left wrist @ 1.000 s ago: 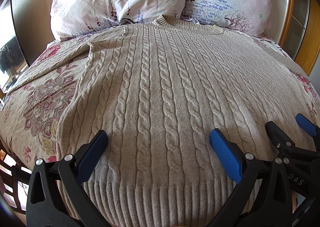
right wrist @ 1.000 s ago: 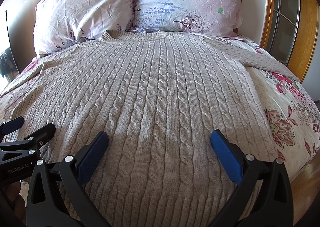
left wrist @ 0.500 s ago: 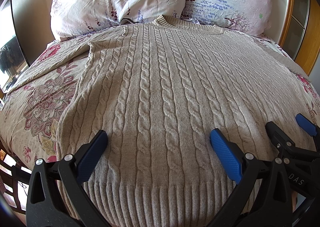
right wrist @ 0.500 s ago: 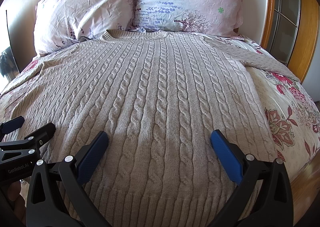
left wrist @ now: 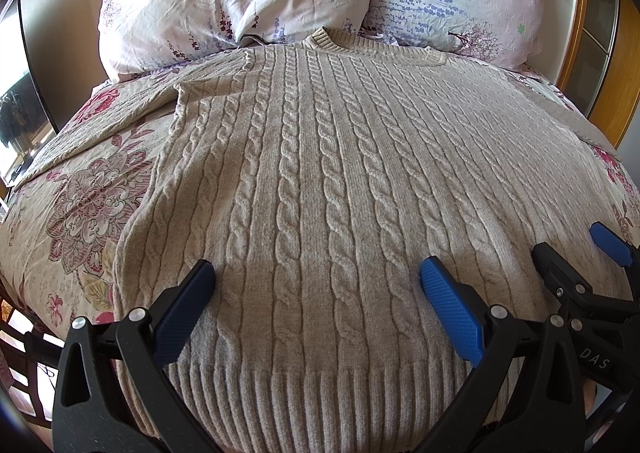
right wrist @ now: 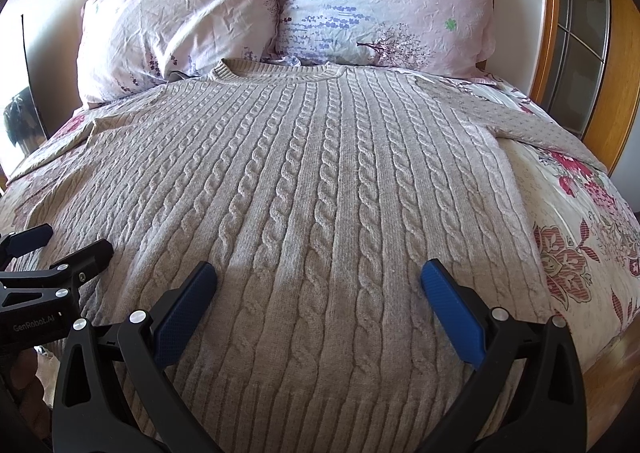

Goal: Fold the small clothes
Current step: 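Grasp the sweater's sleeve cuff with the right gripper and lift it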

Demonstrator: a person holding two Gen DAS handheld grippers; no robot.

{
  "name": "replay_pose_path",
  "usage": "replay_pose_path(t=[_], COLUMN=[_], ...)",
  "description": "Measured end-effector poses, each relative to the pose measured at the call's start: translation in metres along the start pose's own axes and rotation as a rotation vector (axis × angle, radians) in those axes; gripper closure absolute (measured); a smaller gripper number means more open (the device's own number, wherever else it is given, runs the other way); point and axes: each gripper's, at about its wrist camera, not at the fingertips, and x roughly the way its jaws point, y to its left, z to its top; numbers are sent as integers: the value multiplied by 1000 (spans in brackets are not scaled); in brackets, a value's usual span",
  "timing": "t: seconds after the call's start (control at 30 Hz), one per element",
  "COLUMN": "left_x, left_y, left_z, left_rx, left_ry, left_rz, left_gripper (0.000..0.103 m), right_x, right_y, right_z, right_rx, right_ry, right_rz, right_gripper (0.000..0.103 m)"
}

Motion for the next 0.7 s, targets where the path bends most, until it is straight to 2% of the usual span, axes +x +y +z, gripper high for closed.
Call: replay_pose_path(t=[0.43, 0.6, 0.7], left_x=[3, -3, -6], left_y=[5, 13, 18], left_z=[12, 28, 44], left_rx=[19, -3, -22], left_ry=[46, 7, -21], left_rz=[-31, -16, -71], left_gripper=[2, 2, 2], right_x=[3, 2, 3], right_y=[-1, -3, -5], right_z=[3, 0, 2], right_rx=[-21, -44, -70], right_ry=[23, -8, 8], right_rz=[16, 41, 73], right_gripper=[1, 1, 1])
